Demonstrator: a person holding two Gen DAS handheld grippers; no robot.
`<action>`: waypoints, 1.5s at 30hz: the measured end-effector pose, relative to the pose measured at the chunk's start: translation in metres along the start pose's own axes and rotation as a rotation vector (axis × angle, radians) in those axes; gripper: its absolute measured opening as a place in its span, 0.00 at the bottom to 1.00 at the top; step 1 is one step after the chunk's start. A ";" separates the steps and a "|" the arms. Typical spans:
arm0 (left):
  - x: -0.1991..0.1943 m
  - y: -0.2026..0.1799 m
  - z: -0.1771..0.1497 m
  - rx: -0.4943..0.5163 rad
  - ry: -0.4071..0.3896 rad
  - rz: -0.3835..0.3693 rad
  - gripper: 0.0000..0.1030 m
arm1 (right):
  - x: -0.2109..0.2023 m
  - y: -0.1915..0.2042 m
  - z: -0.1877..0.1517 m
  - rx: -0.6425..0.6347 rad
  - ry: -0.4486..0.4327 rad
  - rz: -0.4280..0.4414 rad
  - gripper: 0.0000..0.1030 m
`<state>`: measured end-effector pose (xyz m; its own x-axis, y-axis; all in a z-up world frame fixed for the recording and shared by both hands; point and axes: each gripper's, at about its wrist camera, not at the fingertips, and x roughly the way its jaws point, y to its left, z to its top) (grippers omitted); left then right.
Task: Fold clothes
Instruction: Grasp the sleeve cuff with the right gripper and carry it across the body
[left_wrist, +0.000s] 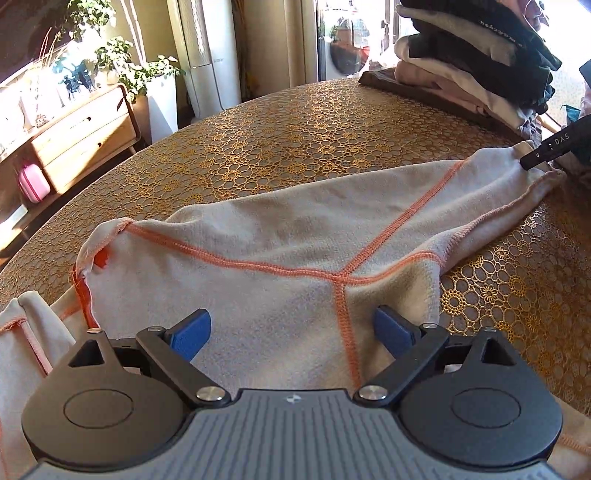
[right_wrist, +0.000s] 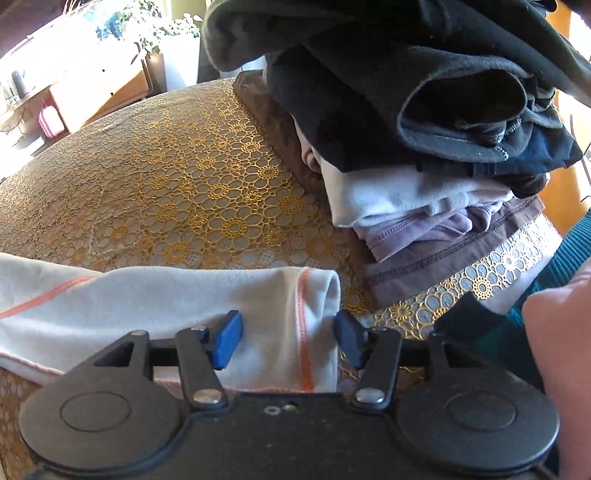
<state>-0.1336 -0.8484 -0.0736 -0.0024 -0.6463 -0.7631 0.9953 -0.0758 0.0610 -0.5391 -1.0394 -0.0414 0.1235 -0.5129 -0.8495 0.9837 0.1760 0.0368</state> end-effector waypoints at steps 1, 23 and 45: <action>0.000 0.000 0.000 -0.002 0.000 -0.001 0.93 | -0.002 0.000 0.000 0.008 -0.005 0.012 1.00; -0.119 0.031 -0.055 -0.013 0.040 0.097 0.93 | -0.144 0.234 -0.018 -0.342 -0.228 0.558 1.00; -0.178 0.057 -0.185 -0.083 0.095 0.001 0.93 | -0.091 0.462 -0.141 -0.686 0.140 0.679 1.00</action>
<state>-0.0583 -0.5977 -0.0533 0.0042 -0.5708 -0.8211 0.9999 -0.0091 0.0115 -0.1145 -0.7928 -0.0210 0.5757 -0.0253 -0.8173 0.4143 0.8708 0.2648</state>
